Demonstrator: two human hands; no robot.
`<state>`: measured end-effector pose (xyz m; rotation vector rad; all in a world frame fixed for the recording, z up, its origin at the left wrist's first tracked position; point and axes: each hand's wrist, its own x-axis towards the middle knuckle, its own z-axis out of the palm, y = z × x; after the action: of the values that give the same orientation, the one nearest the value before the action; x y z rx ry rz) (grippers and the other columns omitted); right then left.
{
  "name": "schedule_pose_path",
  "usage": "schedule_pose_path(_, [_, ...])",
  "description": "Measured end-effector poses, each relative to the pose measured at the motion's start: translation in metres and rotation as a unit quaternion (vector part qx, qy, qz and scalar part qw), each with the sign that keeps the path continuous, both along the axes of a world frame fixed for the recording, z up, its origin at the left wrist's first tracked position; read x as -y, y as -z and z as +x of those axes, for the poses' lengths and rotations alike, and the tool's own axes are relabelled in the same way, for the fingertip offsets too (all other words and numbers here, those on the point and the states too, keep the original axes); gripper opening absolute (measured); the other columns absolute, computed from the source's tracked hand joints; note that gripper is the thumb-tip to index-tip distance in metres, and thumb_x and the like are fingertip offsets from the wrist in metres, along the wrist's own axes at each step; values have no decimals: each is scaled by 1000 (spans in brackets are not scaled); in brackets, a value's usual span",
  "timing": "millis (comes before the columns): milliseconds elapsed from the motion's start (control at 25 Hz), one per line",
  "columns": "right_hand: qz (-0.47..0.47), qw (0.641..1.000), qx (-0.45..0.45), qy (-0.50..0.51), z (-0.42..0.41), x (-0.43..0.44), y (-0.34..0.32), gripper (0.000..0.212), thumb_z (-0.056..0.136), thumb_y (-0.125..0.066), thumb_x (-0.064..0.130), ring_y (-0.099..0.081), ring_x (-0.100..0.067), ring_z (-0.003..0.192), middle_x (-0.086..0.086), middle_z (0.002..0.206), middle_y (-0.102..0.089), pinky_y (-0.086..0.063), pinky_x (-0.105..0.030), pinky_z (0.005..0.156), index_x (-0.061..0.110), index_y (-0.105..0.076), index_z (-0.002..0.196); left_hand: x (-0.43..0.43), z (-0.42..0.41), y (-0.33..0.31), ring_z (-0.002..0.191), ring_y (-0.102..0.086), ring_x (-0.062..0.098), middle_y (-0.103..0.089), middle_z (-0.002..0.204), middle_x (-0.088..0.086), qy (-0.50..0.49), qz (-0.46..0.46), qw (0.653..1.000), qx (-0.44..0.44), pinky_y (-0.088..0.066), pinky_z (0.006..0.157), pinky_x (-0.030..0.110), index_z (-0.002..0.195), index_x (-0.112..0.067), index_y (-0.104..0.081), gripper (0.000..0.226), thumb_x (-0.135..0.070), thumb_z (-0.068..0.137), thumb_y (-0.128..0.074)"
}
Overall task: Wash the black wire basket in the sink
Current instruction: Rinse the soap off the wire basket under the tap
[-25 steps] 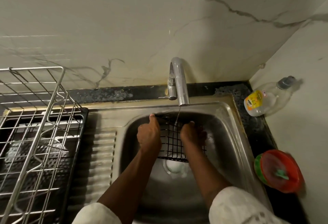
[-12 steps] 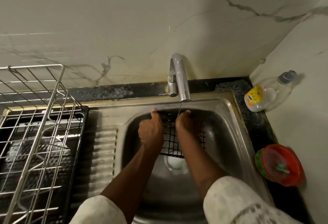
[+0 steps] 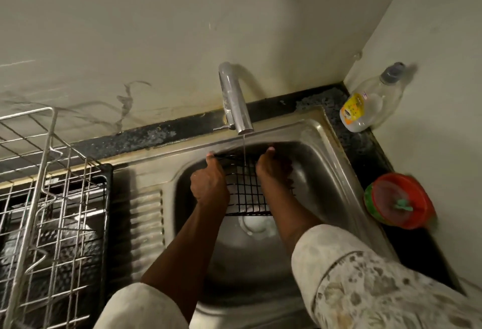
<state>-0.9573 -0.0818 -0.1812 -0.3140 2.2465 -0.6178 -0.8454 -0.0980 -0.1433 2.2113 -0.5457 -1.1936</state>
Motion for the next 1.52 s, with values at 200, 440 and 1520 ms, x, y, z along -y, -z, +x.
schedule_pose_path(200, [-64,991,15,-113,66,0,-27,78,102,-10,63,7,-25,155,-6,169,10,7,-54,121,15,6,161,-5,4,-3,81,-63,24,-65,90,8,42,3,998,39,-49,65,29,103,-12,-61,50,-60,94,-53])
schedule_pose_path(440, [-8,999,-8,-47,-3,-7,6,79,102,-20,63,-12,-30,154,-13,168,-8,-9,-56,123,14,-5,161,3,4,2,107,-61,33,-57,125,19,20,-23,999,-10,-50,70,33,153,-25,-23,83,-6,87,-70])
schedule_pose_path(1520, [-42,981,11,-189,60,-10,-16,86,97,-10,69,5,-31,155,-11,168,7,10,-60,120,12,1,161,-26,19,-25,100,-63,28,-62,120,14,8,5,1000,-22,-56,74,36,130,-12,-52,48,-18,86,-69])
